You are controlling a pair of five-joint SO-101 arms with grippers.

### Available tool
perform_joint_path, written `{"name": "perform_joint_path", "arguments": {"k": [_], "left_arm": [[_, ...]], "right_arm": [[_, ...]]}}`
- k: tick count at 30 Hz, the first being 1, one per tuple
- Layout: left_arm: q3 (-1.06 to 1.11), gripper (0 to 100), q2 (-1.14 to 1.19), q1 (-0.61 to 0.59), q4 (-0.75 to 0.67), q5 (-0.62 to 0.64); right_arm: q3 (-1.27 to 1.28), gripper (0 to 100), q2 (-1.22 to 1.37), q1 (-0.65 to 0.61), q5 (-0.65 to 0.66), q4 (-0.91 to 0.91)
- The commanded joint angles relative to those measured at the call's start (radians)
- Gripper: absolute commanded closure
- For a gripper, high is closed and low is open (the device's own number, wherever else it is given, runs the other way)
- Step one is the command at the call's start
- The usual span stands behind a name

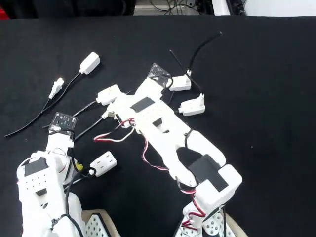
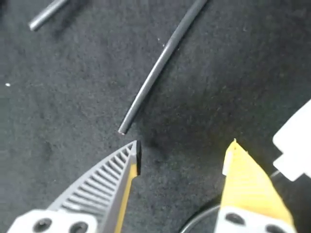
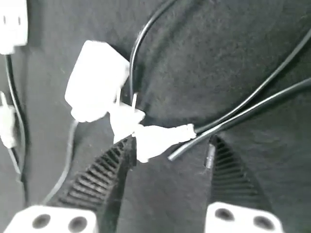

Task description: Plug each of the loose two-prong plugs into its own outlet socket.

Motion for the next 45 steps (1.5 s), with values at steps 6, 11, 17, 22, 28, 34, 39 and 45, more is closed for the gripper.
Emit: {"name": "perform_joint_path", "arguments": {"k": [6,11,17,22,28,34,39,45], "left_arm": [[0.004,72,-0.015,-0.01,-0.015,0.008],[0.005,72,-0.015,-0.045,-0.043,0.087],[0.016,72,-0.015,-0.05,-0.066,0.109],[0.018,72,-0.015,-0.05,-0.063,0.109],[0.018,72,-0.015,-0.05,-0.063,0.11],[0.018,72,-0.015,-0.05,-0.063,0.11],[0.019,72,-0.015,-0.05,-0.063,0.11],[0.019,72,-0.015,-0.05,-0.063,0.11]], "right_arm": [[-0.088,87.1,0.036,-0.015,-0.166,-0.014],[-0.093,86.0,0.067,-0.06,-0.137,0.028],[-0.094,82.5,0.062,-0.091,-0.183,0.044],[-0.104,82.5,0.079,-0.066,-0.221,0.037],[-0.117,82.5,0.077,-0.025,-0.279,0.028],[-0.114,82.5,0.079,-0.003,-0.321,-0.006],[-0.114,82.8,0.07,0.012,-0.328,-0.005],[-0.117,82.8,0.104,0.012,-0.328,-0.037]]}}
